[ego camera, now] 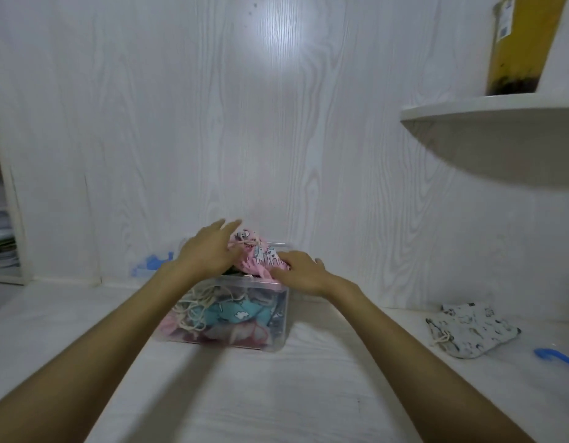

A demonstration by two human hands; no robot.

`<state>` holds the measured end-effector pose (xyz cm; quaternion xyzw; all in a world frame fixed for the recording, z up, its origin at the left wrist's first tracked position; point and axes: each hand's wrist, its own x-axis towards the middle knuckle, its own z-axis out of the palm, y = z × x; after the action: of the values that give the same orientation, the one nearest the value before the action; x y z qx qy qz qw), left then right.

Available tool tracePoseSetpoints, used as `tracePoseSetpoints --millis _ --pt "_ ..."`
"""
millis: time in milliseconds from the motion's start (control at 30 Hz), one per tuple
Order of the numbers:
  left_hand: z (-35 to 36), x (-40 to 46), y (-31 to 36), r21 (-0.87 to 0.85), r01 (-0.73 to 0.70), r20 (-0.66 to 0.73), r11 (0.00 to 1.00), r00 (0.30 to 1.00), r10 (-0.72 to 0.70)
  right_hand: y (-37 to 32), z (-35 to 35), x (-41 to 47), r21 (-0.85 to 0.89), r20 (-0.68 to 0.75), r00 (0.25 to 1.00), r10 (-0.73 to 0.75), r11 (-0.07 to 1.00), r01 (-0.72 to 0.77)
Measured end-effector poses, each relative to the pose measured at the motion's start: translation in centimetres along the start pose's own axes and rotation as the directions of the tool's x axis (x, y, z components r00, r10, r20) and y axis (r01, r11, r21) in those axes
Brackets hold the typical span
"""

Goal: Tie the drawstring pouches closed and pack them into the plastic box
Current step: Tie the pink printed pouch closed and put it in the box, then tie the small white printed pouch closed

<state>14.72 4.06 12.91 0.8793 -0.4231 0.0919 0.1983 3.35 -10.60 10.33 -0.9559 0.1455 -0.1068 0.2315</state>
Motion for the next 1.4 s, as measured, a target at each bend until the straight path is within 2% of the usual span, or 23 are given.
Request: tracePoseSetpoints --millis 67,100,167,233,300,367,433,500,567,633,667,733,800,867,967,1033,1133,1200,1267,1333,1400 --pt "0.2 0.2 0.3 -0.075 -0.146 0.063 0.986 0.987 0.151 0.3 -0.4 -0.1 0.005 0.023 0.999 -0.037 0.999 0.036" --pt "0.3 0.2 0.5 -0.089 -0.157 0.122 0.984 0.978 0.167 0.4 -0.6 -0.2 0.032 -0.001 0.999 -0.047 0.998 0.047" --pt "0.8 0.5 0.4 -0.044 -0.091 0.204 0.995 0.974 0.098 0.7 -0.6 -0.2 0.080 -0.159 0.986 -0.045 0.995 0.058" --pt "1.2 0.8 -0.2 -0.025 -0.013 0.191 1.000 0.981 0.018 0.9 -0.1 -0.4 0.026 -0.379 0.925 -0.026 0.999 0.039" --pt "1.6 1.2 -0.6 -0.054 0.094 0.174 0.994 0.981 -0.083 1.3 0.5 -0.3 0.020 -0.486 0.874 -0.015 0.999 0.028" --pt "2.0 1.7 -0.9 -0.074 0.187 0.177 0.980 0.969 -0.171 1.1 0.8 0.0 0.093 -0.471 0.882 0.008 0.995 0.040" --pt "2.3 2.2 -0.9 -0.075 0.261 0.168 0.962 0.955 -0.245 0.8 0.5 0.6 -0.014 -0.378 0.925 -0.034 0.999 0.031" --pt "2.7 2.4 -0.6 -0.054 0.314 0.151 0.948 0.941 -0.303 0.9 -0.2 1.0 -0.149 -0.212 0.976 -0.059 0.988 0.027" --pt "3.0 2.4 0.1 -0.005 0.325 0.109 0.946 0.940 -0.322 1.1 -0.6 1.0 -0.195 -0.097 0.992 -0.075 0.979 0.055" --pt "3.0 2.0 1.2 0.065 0.297 0.023 0.953 0.954 -0.299 1.4 -0.6 0.2 -0.142 -0.075 0.988 -0.136 0.982 0.124" --pt "2.7 1.6 1.7 0.105 0.284 -0.031 0.953 0.959 -0.282 1.6 -0.6 -0.5 -0.059 -0.090 0.983 -0.159 0.986 0.154" --pt "2.0 0.7 2.9 0.157 0.248 -0.149 0.956 0.963 -0.225 2.7 -0.7 -2.4 0.099 -0.190 0.966 -0.177 0.975 0.199" --pt "1.3 -0.4 4.6 0.154 0.194 -0.254 0.969 0.955 -0.151 4.8 -1.2 -4.5 0.125 -0.308 0.937 -0.166 0.969 0.213" --pt "1.3 -1.4 6.9 0.143 0.107 -0.342 0.984 0.938 -0.052 7.8 -1.7 -6.8 0.110 -0.360 0.926 -0.112 0.981 0.161" --pt "3.2 -2.1 11.2 0.083 -0.068 -0.383 0.994 0.919 0.094 13.4 -2.0 -10.3 0.109 -0.443 0.893 0.077 0.994 -0.031" --pt "5.9 -2.3 14.2 0.014 -0.156 -0.321 0.988 0.935 0.152 16.7 -2.0 -12.4 0.104 -0.521 0.825 0.217 0.976 -0.191" --pt "11.9 -2.7 18.3 -0.134 -0.219 -0.055 0.966 0.975 0.214 20.4 -1.5 -14.9 -0.027 -0.623 0.717 0.313 0.907 -0.420" --pt "16.1 -3.0 20.0 -0.207 -0.240 0.130 0.948 0.954 0.270 21.8 -0.7 -15.9 -0.155 -0.593 0.735 0.328 0.849 -0.504" --pt "19.1 -3.4 20.7 -0.270 -0.244 0.226 0.932 0.924 0.308 22.2 0.0 -16.2 -0.248 -0.499 0.788 0.360 0.813 -0.528" --pt "21.3 -3.6 21.5 -0.288 -0.264 0.250 0.921 0.907 0.338 22.5 0.4 -16.4 -0.274 -0.435 0.818 0.377 0.809 -0.519" --pt "22.8 -3.6 21.7 -0.243 -0.293 0.230 0.925 0.909 0.348 22.8 0.5 -16.5 -0.252 -0.433 0.833 0.344 0.841 -0.478"
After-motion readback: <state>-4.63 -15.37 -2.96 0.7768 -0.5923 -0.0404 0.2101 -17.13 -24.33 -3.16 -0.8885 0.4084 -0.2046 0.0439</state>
